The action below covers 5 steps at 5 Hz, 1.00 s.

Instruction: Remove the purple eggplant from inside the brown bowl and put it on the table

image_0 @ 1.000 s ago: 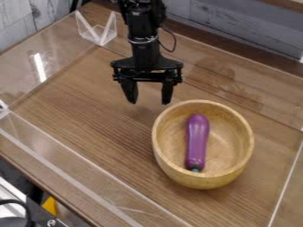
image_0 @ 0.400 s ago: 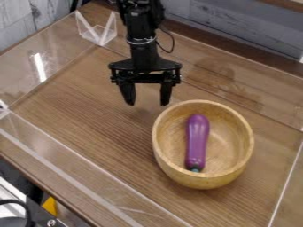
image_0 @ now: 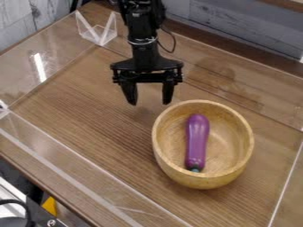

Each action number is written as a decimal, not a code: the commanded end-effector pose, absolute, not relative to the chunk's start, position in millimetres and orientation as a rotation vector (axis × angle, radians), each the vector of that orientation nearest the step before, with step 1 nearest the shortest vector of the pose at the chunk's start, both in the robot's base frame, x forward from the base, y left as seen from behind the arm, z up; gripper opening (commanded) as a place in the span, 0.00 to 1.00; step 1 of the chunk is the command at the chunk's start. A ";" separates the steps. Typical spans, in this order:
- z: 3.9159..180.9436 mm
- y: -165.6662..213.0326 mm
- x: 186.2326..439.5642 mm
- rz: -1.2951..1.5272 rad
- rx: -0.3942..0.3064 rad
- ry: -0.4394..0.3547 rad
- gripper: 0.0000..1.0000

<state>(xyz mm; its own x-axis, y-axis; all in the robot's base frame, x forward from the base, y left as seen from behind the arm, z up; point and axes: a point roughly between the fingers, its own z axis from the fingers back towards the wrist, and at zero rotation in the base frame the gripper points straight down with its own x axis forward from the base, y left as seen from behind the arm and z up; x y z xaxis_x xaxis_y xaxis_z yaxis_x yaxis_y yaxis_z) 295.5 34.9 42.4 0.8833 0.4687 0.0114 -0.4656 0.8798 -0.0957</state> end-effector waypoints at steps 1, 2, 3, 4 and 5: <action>56.8 21.7 302.0 0.468 -0.097 -0.075 1.00; 59.4 18.9 295.2 0.431 -0.104 -0.068 1.00; 58.3 21.6 288.5 0.404 -0.105 -0.059 1.00; 64.5 14.8 286.4 0.395 -0.106 -0.050 1.00; 70.9 7.0 283.7 0.385 -0.106 -0.041 1.00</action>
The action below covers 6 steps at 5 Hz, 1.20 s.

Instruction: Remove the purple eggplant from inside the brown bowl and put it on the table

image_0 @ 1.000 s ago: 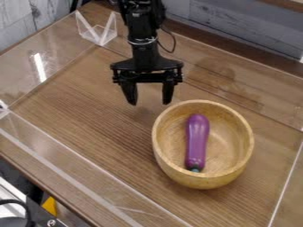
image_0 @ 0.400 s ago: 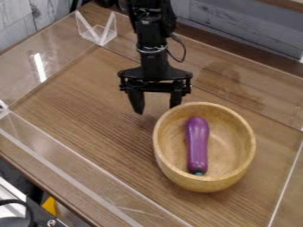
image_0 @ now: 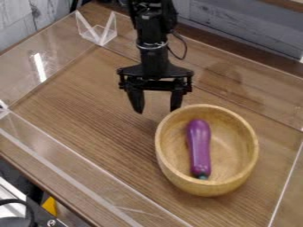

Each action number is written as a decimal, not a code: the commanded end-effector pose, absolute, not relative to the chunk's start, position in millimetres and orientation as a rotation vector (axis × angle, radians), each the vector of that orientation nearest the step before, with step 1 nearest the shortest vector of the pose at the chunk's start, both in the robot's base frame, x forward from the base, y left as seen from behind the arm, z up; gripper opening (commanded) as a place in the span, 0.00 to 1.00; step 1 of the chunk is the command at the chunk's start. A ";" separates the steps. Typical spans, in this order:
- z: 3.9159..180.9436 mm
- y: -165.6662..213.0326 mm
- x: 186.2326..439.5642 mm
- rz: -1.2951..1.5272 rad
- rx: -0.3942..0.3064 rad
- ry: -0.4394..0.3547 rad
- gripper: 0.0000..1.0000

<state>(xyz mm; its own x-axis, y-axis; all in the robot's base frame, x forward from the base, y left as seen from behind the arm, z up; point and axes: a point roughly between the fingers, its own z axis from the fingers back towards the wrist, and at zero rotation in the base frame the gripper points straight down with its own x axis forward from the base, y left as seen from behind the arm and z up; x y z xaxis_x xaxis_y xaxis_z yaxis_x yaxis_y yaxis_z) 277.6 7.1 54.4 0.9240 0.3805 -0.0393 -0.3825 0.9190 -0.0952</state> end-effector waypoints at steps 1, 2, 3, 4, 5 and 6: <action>68.8 4.6 282.6 0.337 -0.111 -0.030 1.00; 65.8 3.6 280.8 0.292 -0.113 -0.018 1.00; 63.0 2.4 278.9 0.249 -0.116 -0.005 1.00; 59.6 -5.1 273.4 0.263 -0.119 0.003 1.00; 56.8 -18.5 269.0 0.271 -0.129 0.010 1.00; 53.5 -29.7 271.4 0.233 -0.131 0.016 1.00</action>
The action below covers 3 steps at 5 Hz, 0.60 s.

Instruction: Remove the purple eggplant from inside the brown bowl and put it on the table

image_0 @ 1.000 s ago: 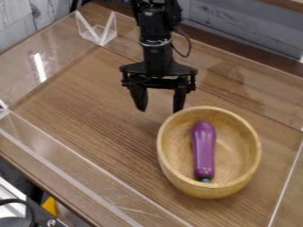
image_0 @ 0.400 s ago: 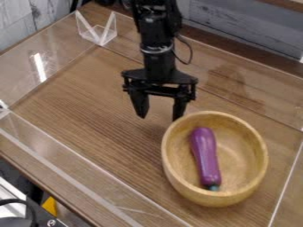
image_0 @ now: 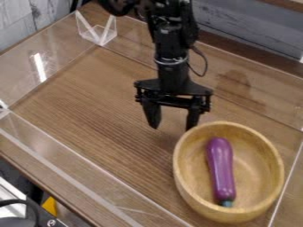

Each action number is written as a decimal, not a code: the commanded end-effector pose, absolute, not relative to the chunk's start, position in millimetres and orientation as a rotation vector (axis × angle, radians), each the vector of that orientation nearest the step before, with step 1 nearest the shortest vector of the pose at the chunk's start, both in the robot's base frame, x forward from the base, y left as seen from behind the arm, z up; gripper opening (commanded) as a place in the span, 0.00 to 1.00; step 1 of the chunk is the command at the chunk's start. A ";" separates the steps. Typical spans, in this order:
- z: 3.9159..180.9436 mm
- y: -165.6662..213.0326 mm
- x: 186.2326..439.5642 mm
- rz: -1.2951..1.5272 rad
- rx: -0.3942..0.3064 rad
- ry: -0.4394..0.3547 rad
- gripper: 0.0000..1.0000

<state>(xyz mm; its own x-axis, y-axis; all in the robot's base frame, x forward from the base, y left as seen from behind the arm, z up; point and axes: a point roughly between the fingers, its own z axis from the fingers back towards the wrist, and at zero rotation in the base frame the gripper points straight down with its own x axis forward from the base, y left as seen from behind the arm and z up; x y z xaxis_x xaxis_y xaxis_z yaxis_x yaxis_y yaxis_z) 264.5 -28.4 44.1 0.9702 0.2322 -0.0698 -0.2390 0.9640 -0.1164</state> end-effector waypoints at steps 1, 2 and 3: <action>50.3 -37.2 273.7 0.197 -0.132 0.019 1.00; 43.0 -44.8 277.7 0.219 -0.132 0.019 1.00; 35.1 -51.7 282.4 0.241 -0.131 0.019 1.00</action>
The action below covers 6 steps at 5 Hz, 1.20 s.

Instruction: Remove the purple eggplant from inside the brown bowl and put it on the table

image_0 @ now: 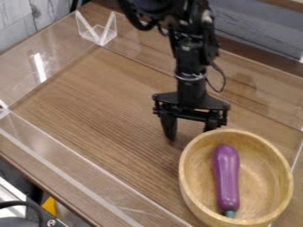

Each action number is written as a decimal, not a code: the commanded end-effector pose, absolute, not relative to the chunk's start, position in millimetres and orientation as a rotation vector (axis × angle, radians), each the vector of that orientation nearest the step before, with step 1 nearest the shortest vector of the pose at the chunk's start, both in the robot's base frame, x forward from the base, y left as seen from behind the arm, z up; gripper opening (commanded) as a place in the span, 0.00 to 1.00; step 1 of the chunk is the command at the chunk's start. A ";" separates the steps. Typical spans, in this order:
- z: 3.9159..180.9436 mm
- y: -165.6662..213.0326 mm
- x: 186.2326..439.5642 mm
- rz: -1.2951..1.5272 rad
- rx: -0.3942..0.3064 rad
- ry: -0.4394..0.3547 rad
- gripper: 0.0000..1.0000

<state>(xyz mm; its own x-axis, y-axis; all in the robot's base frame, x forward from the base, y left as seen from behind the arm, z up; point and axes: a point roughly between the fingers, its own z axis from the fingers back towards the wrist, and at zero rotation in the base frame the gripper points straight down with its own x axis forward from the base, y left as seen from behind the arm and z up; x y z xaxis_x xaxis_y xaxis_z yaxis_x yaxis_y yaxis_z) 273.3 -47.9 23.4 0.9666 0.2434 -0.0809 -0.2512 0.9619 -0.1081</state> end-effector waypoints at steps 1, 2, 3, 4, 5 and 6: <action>30.8 -51.5 283.1 0.286 -0.129 0.016 1.00; 28.0 -48.8 282.9 0.333 -0.126 0.013 0.00; 26.0 -57.9 289.1 0.369 -0.126 0.011 0.00; 26.4 -66.7 298.6 0.413 -0.138 0.004 0.00; 26.0 -72.2 294.6 0.355 -0.147 0.005 0.00; 34.8 -73.7 290.8 0.305 -0.147 0.014 0.00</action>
<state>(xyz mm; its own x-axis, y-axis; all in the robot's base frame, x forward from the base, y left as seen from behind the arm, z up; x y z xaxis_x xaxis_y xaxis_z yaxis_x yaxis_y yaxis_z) 287.0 -69.4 20.4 0.9469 0.3121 -0.0773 -0.3196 0.9400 -0.1195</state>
